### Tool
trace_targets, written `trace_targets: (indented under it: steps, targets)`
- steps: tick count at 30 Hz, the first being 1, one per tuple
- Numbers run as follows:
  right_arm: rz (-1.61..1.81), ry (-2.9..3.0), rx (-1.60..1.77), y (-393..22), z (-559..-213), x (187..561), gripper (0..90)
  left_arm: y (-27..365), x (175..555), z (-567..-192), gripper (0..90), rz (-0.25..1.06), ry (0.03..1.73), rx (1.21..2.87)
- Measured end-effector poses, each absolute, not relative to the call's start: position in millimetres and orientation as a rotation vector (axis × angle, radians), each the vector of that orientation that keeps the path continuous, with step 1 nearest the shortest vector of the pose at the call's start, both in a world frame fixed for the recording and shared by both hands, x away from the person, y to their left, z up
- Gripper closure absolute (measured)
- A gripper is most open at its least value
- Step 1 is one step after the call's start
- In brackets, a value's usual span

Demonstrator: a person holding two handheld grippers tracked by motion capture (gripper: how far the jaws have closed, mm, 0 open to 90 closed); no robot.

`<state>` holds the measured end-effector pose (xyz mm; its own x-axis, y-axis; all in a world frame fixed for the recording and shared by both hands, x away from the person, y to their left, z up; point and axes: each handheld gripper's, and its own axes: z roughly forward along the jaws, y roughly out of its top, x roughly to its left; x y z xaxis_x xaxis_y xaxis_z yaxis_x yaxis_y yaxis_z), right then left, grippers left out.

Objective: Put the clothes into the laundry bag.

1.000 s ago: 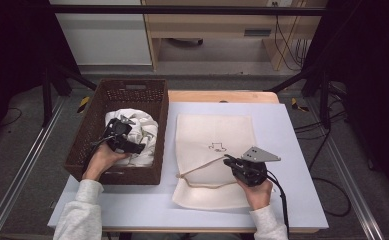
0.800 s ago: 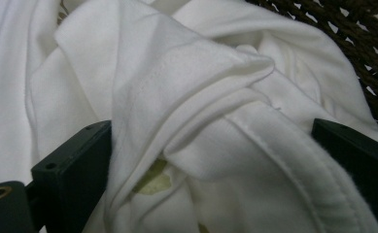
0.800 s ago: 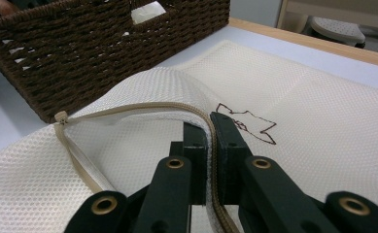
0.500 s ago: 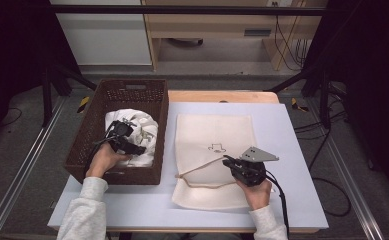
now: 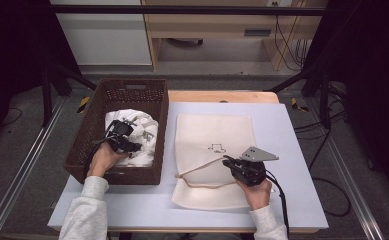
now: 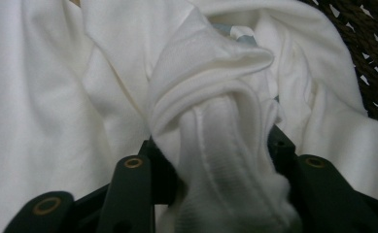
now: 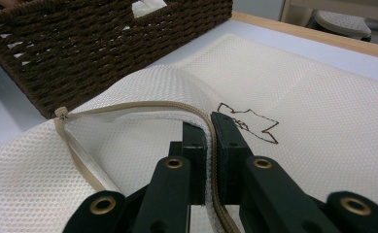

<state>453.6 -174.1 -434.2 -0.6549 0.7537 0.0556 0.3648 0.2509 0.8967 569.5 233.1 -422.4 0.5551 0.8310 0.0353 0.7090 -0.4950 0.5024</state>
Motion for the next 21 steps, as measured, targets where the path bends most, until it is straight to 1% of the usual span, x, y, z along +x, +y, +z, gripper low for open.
trace_targets:
  steps: [5,6,8,12,13,14,16,21]
  targets:
    - [1.373,2.143,1.020,-175,-434,454,85.1,232,566,-418,65.9,0.425,1.216,2.362]
    - [1.374,2.143,1.020,-175,-434,454,85.1,232,564,-415,66.7,0.451,1.214,2.340]
    - [1.376,2.141,1.019,-175,-434,453,85.1,232,563,-412,67.5,0.472,1.215,2.324]
    - [1.377,2.140,1.024,-175,-434,453,85.1,234,558,-405,68.0,0.558,1.207,2.248]
    - [1.377,2.139,1.025,-175,-434,453,85.1,234,558,-405,68.1,0.558,1.207,2.248]
    - [1.377,2.139,1.024,-175,-434,453,85.1,237,555,-400,68.3,0.607,1.209,2.192]
    - [1.377,2.140,1.022,-176,-434,453,85.1,240,552,-396,68.5,0.645,1.205,2.131]
    - [1.377,2.138,1.025,-176,-434,453,85.2,242,546,-392,69.0,0.708,1.174,2.063]
